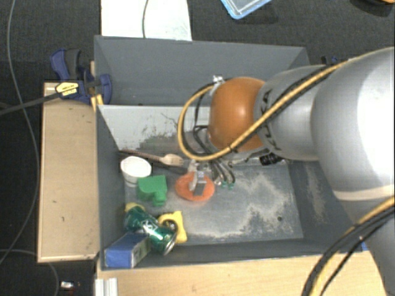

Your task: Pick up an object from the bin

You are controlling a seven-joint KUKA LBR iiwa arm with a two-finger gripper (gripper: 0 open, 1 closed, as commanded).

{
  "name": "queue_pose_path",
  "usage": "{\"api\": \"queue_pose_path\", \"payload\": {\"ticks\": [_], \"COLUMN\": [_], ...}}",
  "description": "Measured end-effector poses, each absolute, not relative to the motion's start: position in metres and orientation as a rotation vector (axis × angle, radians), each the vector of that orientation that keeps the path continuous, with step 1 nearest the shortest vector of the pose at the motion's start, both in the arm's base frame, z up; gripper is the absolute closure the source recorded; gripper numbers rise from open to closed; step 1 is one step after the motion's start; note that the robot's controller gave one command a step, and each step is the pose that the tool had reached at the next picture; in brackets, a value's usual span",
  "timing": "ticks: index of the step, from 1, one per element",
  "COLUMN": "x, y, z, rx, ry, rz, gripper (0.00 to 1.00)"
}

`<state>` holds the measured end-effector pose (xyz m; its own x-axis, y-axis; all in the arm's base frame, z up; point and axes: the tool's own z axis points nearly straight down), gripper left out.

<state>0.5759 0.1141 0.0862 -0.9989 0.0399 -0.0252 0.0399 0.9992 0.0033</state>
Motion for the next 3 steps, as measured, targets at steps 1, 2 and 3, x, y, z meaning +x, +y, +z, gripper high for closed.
{"api": "queue_pose_path", "payload": {"ticks": [1,2,3], "x": [0.574,0.576,0.575], "y": [0.114,0.115,0.114], "z": [0.131,0.164,0.192], "rx": [0.063,0.060,0.060], "ry": [3.123,3.116,3.120], "rz": [0.004,0.005,0.005], "gripper": [1.00,1.00,1.00]}}
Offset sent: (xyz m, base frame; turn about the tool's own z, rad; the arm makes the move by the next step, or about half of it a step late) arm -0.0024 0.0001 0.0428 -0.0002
